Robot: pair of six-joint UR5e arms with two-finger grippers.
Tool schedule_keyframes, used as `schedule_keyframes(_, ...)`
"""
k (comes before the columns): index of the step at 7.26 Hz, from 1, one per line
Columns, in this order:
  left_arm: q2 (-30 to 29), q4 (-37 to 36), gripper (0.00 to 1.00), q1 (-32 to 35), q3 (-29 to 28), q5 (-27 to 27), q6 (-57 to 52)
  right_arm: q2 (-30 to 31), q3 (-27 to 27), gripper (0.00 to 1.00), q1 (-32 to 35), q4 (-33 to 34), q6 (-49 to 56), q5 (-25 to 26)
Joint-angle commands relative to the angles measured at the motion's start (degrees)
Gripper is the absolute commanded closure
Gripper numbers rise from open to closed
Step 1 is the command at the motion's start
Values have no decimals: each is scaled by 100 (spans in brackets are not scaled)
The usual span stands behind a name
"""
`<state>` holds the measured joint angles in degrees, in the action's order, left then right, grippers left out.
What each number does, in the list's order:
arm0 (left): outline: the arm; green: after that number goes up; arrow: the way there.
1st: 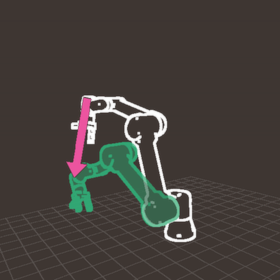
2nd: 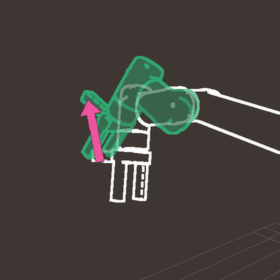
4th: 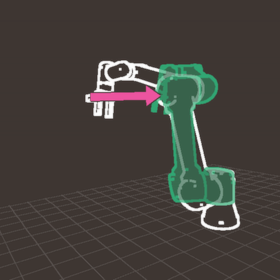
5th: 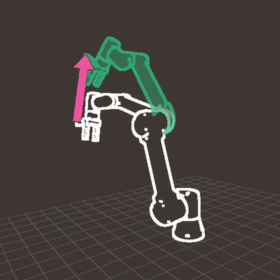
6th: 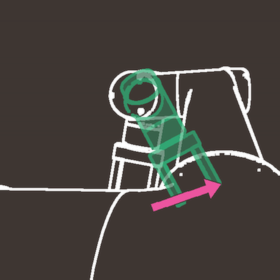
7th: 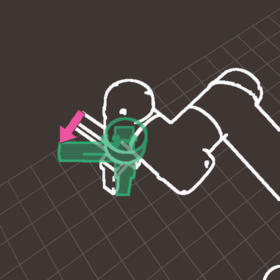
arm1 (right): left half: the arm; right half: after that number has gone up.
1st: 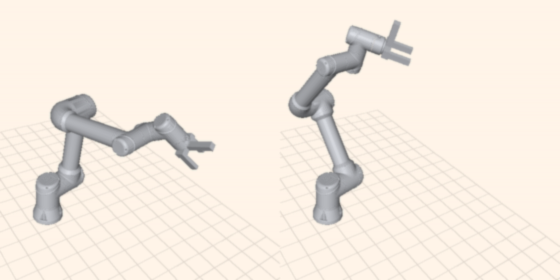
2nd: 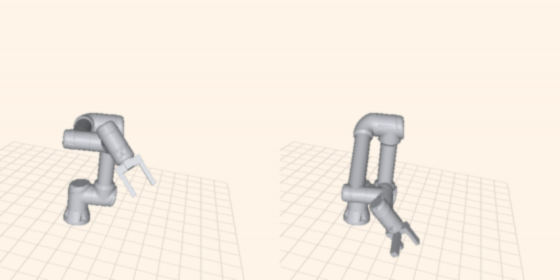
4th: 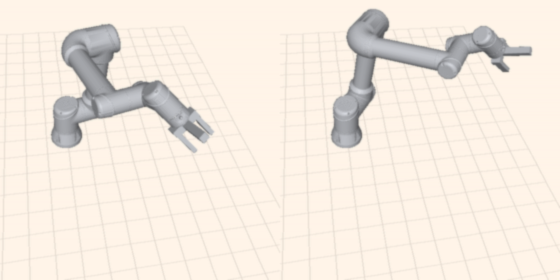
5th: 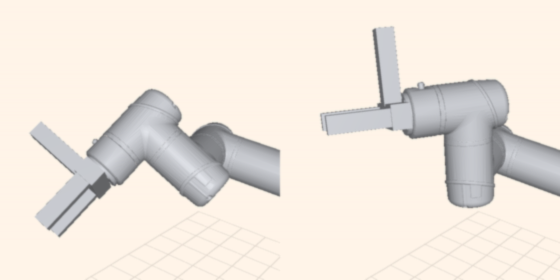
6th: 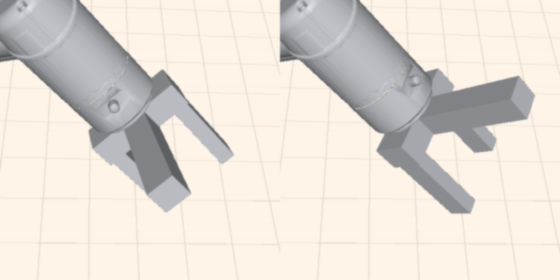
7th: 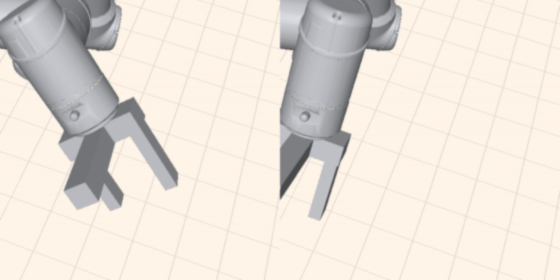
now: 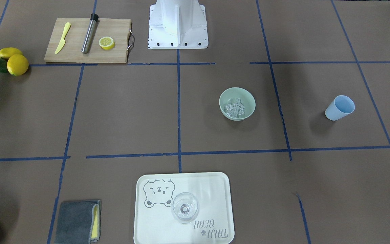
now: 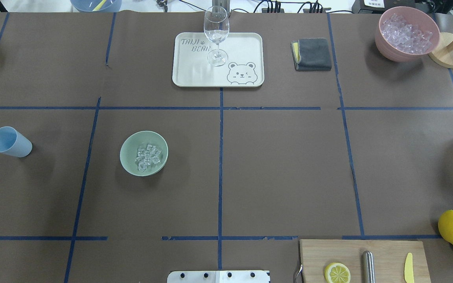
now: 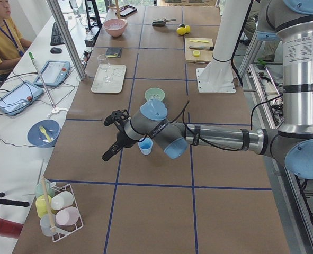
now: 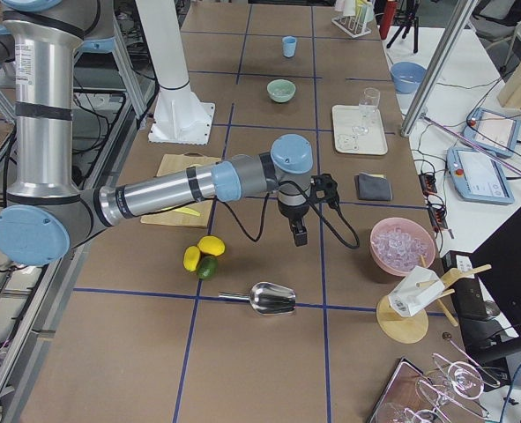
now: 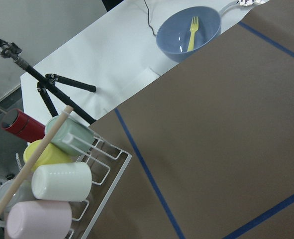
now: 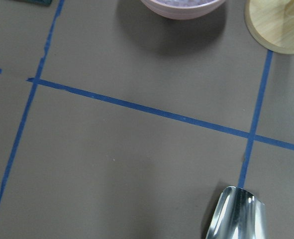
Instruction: Pour ice into bowl
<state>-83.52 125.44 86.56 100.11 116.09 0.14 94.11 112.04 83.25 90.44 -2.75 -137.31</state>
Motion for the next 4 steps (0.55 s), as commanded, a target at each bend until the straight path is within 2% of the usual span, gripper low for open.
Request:
schedule_keyframes(1, -346, -2205, 0, 404, -62, 124, -145, -225, 448, 0, -543, 0, -618, -51)
schedule_keyframes(2, -523, -3270, 0, 789, 34, 560, -137, -688, 468, 0, -991, 9, -1048, 2)
schedule_keyframes(3, -438, -3881, 0, 818, 26, 1730, -137, -1171, 459, 0, -1491, 18, -1530, 202)
schedule_keyframes(4, -315, -3904, 0, 836, 122, 1820, -137, -1706, 398, 0, -2114, 9, -1979, 248)
